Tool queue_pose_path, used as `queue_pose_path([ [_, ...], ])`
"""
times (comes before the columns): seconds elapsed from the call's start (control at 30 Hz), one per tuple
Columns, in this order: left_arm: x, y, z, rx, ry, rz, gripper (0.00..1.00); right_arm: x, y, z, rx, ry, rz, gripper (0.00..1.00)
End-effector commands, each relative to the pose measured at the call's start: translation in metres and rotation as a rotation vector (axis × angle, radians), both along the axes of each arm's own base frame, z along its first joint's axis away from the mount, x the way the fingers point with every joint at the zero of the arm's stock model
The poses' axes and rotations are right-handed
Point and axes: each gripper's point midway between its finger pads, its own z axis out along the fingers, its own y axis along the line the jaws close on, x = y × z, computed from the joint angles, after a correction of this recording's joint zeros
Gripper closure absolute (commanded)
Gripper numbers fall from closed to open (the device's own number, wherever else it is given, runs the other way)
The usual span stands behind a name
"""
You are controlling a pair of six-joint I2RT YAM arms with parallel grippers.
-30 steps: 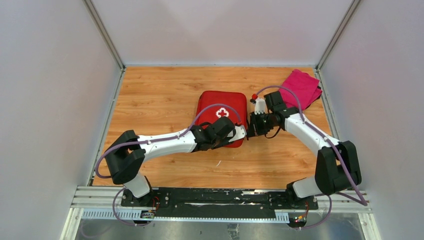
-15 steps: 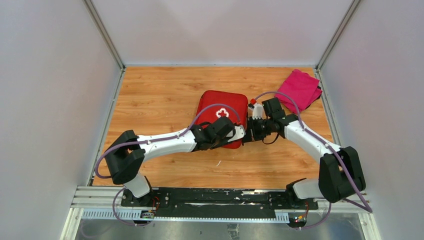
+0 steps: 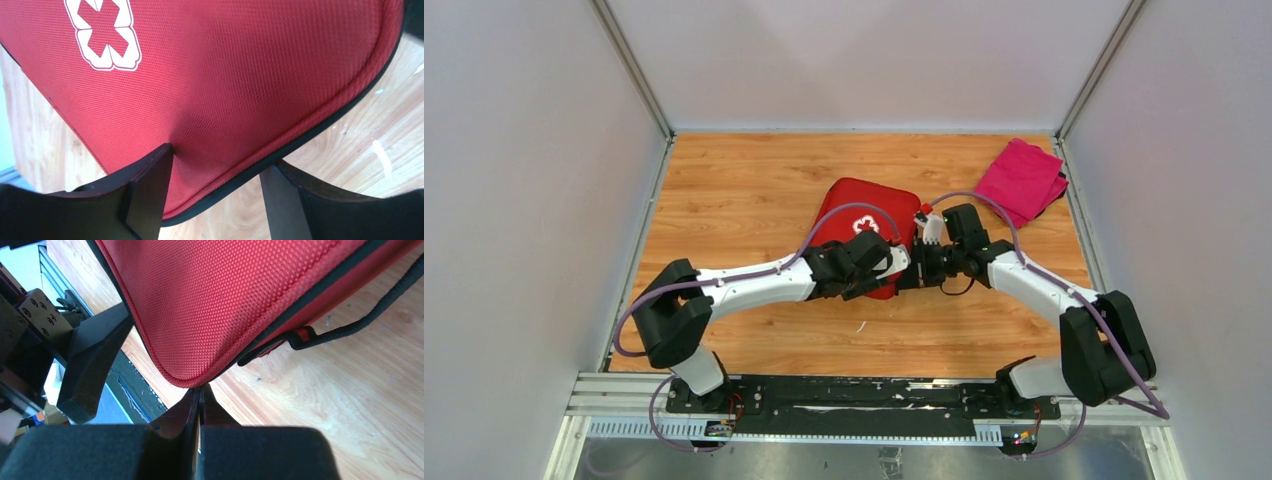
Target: Organize the medicine kit
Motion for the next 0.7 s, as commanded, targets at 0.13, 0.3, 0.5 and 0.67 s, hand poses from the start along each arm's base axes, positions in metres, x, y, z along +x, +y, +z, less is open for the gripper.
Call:
queue_pose_path([
  [0.13,-0.006,-0.04,0.085,-0.438,-0.088,-0.064,0.11,-0.006,0.0,0.002,-0.01,0.002,-0.032,1.0],
  [0.3,-0.006,-0.028,0.14,-0.706,-0.138,-0.02,0.04,0.025,-0.016,0.011,-0.021,-0.041,-0.135,1.0],
  [0.5,0.05,0.027,0.149,-0.924,-0.121,0.331,0.0,0.062,-0.026,0.021,-0.019,-0.067,-0.175,1.0],
  [0.67,0.092,0.076,0.114,-0.926,-0.033,0.633,0.0,0.081,-0.033,0.011,-0.072,-0.052,-0.15,1.0],
])
